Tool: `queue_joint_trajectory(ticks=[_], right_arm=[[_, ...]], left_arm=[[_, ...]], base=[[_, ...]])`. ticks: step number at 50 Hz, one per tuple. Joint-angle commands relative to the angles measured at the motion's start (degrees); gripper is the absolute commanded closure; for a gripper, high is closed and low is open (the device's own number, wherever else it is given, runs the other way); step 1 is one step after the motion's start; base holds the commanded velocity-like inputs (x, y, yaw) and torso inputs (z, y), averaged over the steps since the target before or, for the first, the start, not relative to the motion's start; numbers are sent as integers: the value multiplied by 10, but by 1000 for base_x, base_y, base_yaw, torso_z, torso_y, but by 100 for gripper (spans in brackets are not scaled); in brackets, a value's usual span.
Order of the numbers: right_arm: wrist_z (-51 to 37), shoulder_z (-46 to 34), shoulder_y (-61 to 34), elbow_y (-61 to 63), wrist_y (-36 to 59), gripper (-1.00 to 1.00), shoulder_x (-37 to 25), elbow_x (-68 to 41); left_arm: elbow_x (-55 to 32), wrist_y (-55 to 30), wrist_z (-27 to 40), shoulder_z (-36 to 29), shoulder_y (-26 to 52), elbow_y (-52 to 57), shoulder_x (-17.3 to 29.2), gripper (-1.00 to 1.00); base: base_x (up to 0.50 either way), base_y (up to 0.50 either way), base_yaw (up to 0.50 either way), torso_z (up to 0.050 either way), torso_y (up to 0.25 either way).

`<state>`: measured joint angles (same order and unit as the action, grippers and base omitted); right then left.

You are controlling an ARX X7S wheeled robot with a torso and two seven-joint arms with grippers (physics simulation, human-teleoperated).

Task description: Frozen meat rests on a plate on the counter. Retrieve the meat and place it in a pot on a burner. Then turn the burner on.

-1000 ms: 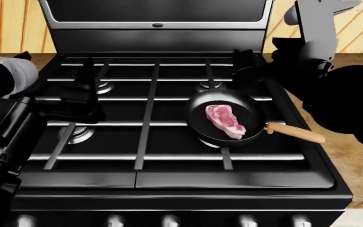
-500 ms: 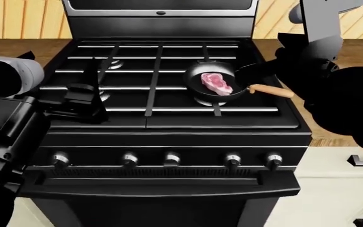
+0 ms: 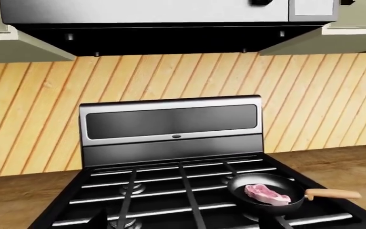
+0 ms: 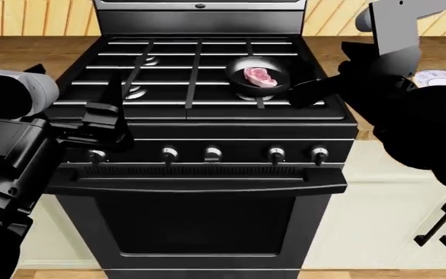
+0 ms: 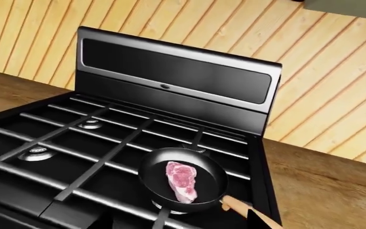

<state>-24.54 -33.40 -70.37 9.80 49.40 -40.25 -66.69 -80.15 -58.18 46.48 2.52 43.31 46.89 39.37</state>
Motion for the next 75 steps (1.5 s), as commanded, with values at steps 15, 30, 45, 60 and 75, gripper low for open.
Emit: queue_joint_trajectory(ticks=[15,30,45,60,75], right_arm=[[-141,85,124,135,-85,-100,-46,-21],[-228,126,260,240,-160,-100,-70,-5],[-244,119,389,333,-213,-100,-88,54],[-209,83,460,311,-259,-100,-63,135],[-183,78,484,283,-286,-100,-60,159]], left_arm=[[163,74,-71,-6,-108,6,-27,-100],[417,261,-149,-66,-244,-22,-61,-100],[517,341,-131,-81,-382,30,-66,-100],[599,449,-142,-117,-455,-11,-88,-100],[602,469,-156,-127,-457,-29,-90,-100]], base=[[-10,0,0,0,0],[0,0,0,0,0],[0,0,0,0,0],[0,0,0,-49,0],[0,0,0,-50,0]])
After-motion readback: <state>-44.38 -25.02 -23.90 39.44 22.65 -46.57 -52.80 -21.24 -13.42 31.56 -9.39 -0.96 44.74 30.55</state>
